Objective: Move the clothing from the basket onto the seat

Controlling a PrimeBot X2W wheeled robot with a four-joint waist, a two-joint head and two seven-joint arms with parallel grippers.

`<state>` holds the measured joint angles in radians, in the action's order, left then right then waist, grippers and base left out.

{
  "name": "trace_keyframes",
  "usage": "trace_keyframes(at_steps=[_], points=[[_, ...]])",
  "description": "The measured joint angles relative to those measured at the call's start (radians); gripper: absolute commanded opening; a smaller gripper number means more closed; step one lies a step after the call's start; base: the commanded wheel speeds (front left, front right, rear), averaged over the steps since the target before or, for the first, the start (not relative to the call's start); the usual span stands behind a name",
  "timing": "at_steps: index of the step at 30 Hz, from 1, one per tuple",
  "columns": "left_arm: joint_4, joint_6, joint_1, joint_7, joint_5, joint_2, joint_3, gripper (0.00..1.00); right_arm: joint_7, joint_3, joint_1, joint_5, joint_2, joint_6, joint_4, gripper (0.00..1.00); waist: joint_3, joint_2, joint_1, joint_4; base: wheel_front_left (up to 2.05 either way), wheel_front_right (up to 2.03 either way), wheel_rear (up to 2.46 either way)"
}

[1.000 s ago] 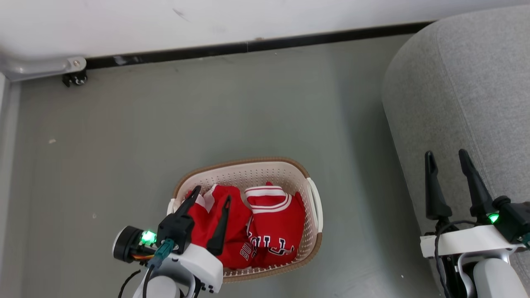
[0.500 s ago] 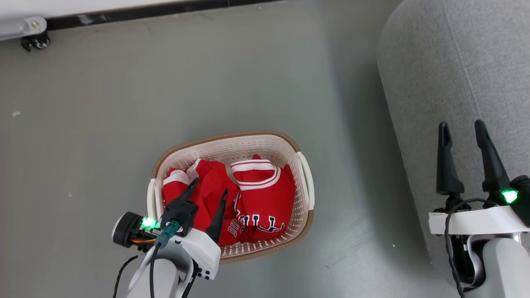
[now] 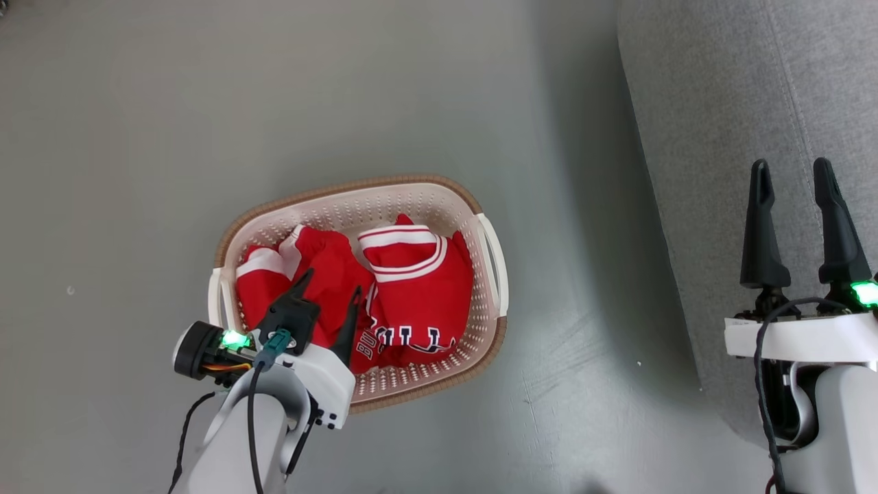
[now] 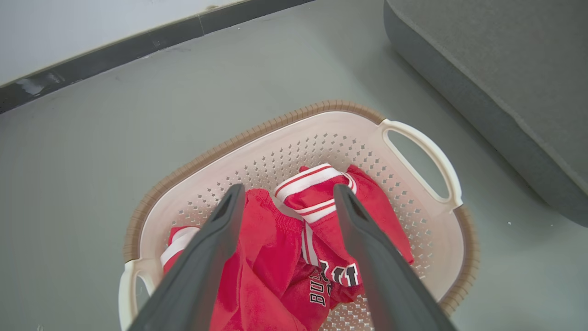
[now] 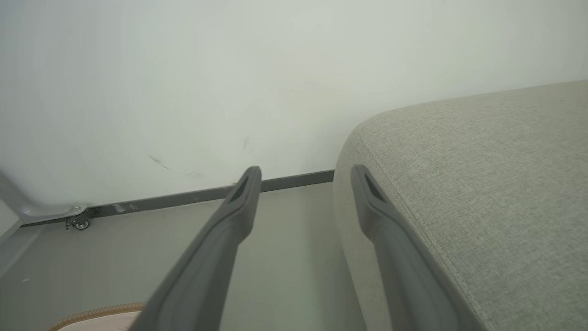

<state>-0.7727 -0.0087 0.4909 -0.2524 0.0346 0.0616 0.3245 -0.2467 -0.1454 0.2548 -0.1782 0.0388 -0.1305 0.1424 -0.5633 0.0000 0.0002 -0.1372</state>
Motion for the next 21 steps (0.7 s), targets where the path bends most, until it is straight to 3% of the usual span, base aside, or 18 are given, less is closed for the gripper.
trace_keyframes(at_steps=[21], points=[[-0.169,0.033,0.126,0.000,-0.040,0.039,-0.001,1.00,-0.001,-0.007,0.072,-0.033,0.000,0.000,-0.019,1.00,-0.143,0.0000,0.0000,-0.042,0.00,0.00,0.00]])
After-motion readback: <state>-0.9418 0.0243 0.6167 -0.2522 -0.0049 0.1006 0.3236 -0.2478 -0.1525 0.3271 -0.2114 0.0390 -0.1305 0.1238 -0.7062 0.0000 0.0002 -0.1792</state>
